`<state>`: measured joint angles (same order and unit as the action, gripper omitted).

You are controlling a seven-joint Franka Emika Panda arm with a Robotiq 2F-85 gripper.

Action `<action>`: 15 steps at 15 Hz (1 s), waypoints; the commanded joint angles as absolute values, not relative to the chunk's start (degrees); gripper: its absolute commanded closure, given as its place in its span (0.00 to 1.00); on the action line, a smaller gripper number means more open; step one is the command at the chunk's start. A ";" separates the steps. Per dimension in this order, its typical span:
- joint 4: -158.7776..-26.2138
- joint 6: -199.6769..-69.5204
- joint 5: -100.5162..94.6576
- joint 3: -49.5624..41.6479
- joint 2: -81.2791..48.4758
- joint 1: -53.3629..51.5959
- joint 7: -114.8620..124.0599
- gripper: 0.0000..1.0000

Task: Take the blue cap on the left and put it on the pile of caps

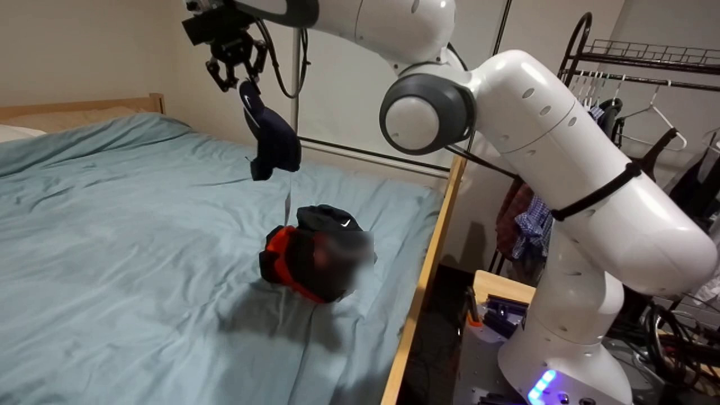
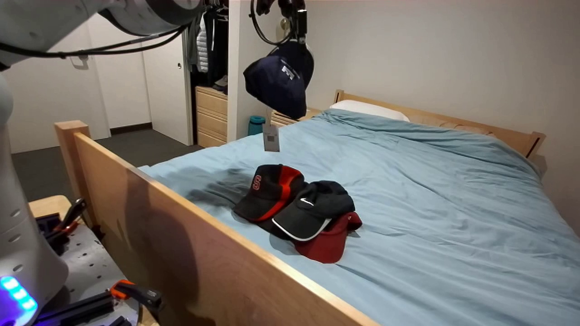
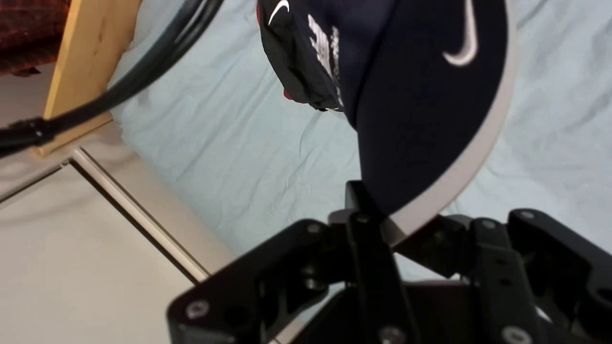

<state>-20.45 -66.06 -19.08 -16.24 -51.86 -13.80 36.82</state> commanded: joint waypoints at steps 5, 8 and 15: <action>-20.63 -56.75 -20.34 -18.16 -51.68 -11.33 53.20 0.96; -21.06 -51.67 -20.38 -18.70 -51.88 -8.92 57.21 0.96; -20.79 -48.48 -20.54 -18.32 -52.40 -4.82 59.90 0.93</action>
<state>-20.79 -48.50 -19.86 -19.13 -52.47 -5.04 59.89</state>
